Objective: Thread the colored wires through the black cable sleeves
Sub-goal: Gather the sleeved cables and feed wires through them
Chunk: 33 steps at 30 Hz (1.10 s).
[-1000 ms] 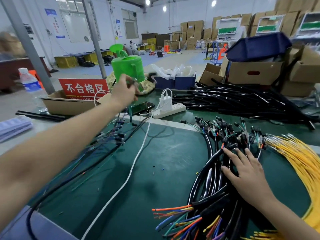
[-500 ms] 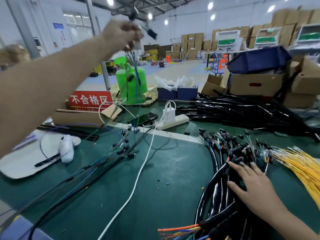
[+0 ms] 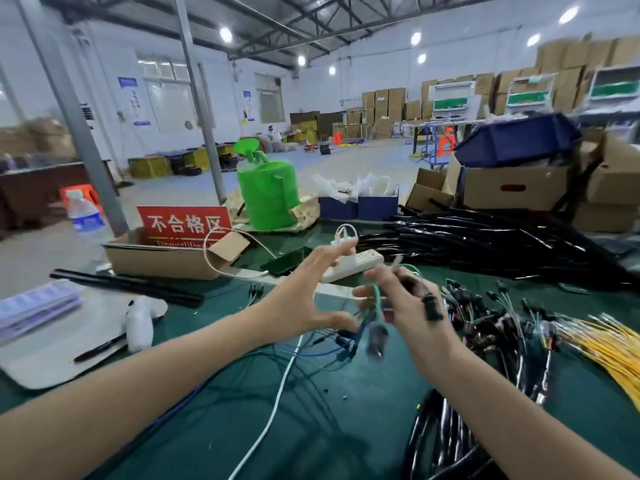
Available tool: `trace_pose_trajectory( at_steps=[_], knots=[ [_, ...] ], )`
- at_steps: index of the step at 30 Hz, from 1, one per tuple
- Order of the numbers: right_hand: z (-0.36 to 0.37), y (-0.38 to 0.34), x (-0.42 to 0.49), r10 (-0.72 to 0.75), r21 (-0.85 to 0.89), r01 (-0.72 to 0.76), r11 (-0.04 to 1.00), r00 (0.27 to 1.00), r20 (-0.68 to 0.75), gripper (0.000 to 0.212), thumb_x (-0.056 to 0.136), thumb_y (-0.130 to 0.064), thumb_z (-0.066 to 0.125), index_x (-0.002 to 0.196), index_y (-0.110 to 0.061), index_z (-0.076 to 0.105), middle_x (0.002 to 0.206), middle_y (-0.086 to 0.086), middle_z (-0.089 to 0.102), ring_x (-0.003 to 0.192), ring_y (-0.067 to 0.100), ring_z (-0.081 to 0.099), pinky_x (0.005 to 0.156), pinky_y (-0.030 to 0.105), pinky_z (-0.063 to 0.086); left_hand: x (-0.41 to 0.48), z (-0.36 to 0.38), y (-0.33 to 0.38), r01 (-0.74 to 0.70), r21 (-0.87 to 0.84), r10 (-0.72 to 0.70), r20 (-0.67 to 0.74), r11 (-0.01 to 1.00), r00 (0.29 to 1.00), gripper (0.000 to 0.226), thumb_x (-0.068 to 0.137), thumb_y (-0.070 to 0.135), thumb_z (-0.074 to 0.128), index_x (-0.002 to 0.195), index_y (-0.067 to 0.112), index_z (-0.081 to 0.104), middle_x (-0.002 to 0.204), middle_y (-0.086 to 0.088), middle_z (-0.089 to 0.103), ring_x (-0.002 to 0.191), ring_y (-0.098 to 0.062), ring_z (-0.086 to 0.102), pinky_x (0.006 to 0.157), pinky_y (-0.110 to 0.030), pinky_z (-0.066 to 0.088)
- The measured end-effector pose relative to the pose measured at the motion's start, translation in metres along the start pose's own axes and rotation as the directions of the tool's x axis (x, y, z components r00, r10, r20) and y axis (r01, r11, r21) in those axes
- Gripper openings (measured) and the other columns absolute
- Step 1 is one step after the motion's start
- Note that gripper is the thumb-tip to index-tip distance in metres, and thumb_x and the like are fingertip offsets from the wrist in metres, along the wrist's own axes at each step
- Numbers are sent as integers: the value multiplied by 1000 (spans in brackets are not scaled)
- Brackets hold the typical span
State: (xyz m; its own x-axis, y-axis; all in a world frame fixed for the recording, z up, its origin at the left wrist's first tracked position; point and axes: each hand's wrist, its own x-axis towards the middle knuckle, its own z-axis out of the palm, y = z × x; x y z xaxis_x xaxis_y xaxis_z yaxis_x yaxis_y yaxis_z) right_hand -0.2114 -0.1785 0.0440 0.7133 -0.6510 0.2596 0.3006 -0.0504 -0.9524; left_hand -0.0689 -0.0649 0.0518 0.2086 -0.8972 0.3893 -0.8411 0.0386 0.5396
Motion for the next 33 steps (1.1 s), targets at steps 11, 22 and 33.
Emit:
trace_pose_trajectory(
  at_steps=[11,22,33],
  knots=[
    [-66,12,8,323,-10,-323,946,945,55,36,85,-45,57,100,-13,66,87,12,74,71,26,73,47,25,53,-83,-22,-129,328,657,-282,-180,679,943,32,90,12,56,122,19,59,119,2,59,89,-33,64,63,-42,50],
    [-134,-5,21,370,277,-308,910,905,-210,19,90,-17,59,73,-14,53,52,-3,58,42,4,57,38,11,40,-78,-89,-141,518,533,-484,-216,669,848,72,70,67,53,123,17,51,67,-6,63,56,-20,55,56,-32,42],
    [-161,-37,-2,177,131,-152,980,962,-206,30,64,-45,67,84,-22,71,51,-11,39,43,2,44,38,9,27,-88,-49,-123,367,386,-367,-77,846,927,48,90,66,28,116,35,54,63,5,60,55,-8,55,60,-26,44]
  ],
)
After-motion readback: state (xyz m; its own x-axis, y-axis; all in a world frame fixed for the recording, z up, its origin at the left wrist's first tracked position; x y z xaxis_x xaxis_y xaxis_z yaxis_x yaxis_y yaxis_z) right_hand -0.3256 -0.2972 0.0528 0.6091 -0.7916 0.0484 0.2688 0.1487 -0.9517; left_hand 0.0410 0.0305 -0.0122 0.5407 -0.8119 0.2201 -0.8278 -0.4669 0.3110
